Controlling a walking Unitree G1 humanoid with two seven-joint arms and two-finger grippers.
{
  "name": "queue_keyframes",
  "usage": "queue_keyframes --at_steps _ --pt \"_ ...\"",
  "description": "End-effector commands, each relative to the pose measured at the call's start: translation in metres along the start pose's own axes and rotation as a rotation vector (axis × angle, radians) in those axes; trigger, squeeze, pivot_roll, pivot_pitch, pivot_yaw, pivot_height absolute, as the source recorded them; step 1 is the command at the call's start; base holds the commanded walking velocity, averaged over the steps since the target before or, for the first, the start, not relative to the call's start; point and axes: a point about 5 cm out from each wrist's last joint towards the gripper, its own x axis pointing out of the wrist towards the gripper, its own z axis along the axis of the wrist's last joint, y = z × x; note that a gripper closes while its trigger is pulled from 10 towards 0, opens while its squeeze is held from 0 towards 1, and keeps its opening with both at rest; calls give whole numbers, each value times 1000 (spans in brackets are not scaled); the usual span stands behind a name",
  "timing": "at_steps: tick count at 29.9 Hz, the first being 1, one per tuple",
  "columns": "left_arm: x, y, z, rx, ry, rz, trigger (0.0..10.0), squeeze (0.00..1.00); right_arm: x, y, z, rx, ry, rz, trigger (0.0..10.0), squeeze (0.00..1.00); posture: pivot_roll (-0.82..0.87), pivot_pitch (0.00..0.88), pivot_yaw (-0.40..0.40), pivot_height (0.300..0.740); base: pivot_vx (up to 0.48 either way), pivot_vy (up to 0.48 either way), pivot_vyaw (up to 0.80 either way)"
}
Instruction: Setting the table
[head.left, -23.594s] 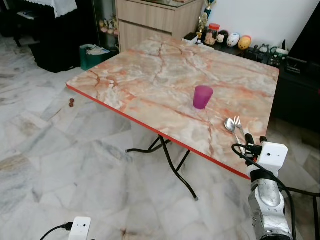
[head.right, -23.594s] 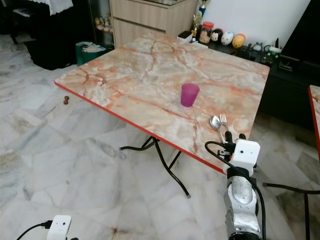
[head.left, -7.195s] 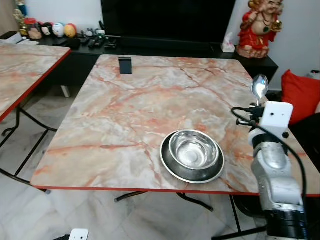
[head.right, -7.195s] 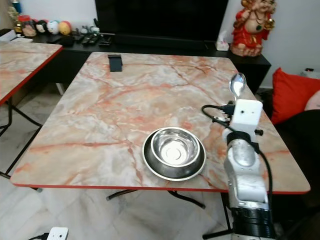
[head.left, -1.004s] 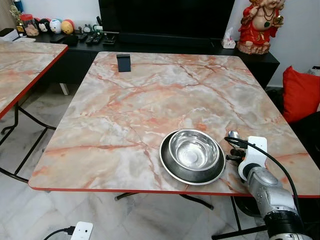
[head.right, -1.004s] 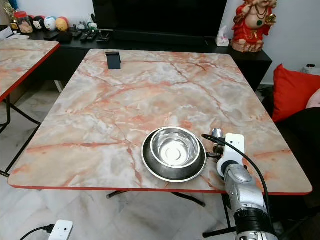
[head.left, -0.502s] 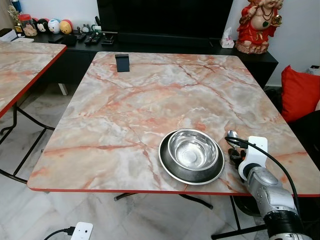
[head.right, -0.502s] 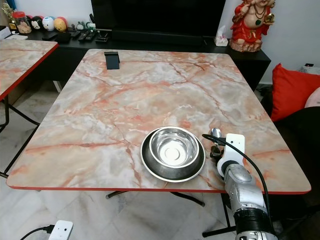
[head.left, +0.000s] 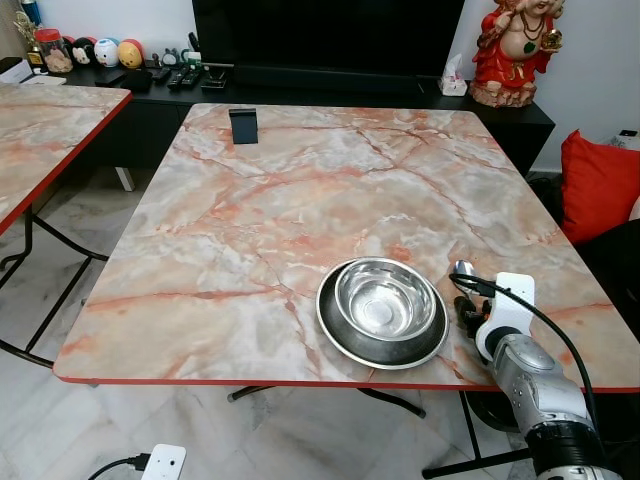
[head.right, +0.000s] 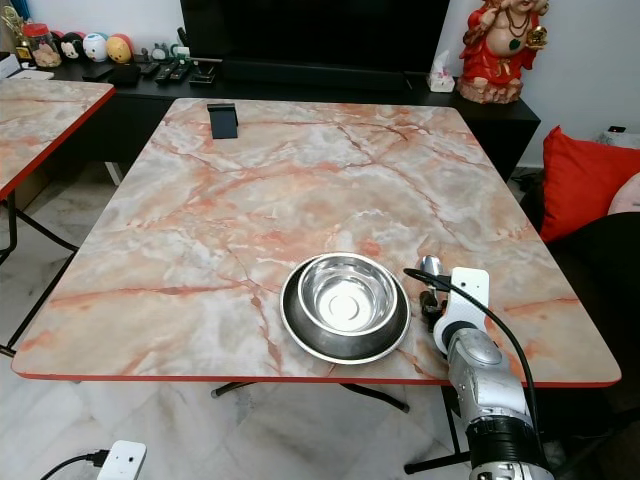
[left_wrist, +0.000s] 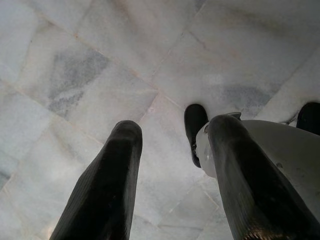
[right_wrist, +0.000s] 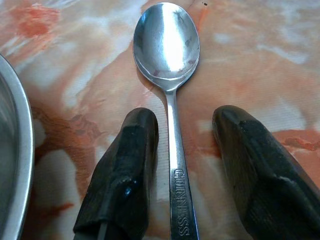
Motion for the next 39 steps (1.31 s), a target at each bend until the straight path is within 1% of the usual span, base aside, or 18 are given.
queue_keyframes --at_steps 1,2,3,4,5,6,7,8,9,14,21,38,39 --pt "0 -1 -4 6 15 -1 10000 0 1 5 0 12 -1 20 10000 149 16 0 -26 728 0 0 0" --pt "0 -1 -4 7 15 -1 10000 0 1 5 0 12 -3 22 10000 149 16 0 -26 728 0 0 0" --pt "0 -1 -4 7 15 -1 10000 0 1 5 0 10 -3 22 10000 361 16 0 -26 728 0 0 0" --pt "0 -1 -4 8 15 -1 10000 0 2 5 0 10 -2 21 10000 482 16 0 -26 728 0 0 0" --pt "0 -1 -4 9 15 -1 10000 0 2 5 0 9 -2 20 10000 490 16 0 -23 728 0 0 0" --pt "0 -1 -4 9 15 -1 10000 0 2 6 0 9 -3 19 10000 424 16 0 -23 728 0 0 0" --pt "0 -1 -4 9 16 -1 10000 0 2 6 0 8 -4 19 10000 243 15 0 -22 728 0 0 0" --pt "0 -1 -4 9 16 -1 10000 0 2 6 0 8 -4 19 10000 243 15 0 -22 728 0 0 0" --pt "0 -1 -4 10 16 -1 10000 0 2 6 0 7 -5 17 10000 0 13 0 -21 728 0 0 0" --pt "-1 0 -4 12 17 -1 10000 0 1 5 0 7 -14 11 10000 0 11 0 -19 728 0 0 0" --pt "0 0 -4 14 15 0 10000 0 1 6 9 16 -65 12 10000 0 12 0 -16 728 0 0 0" --pt "-1 1 -4 6 13 6 10000 0 -2 6 21 18 -126 17 10000 0 12 0 -12 728 0 0 0" --pt "-1 1 -4 5 14 8 10000 0 -4 5 26 33 -172 10 10000 0 12 0 -12 728 0 0 0"
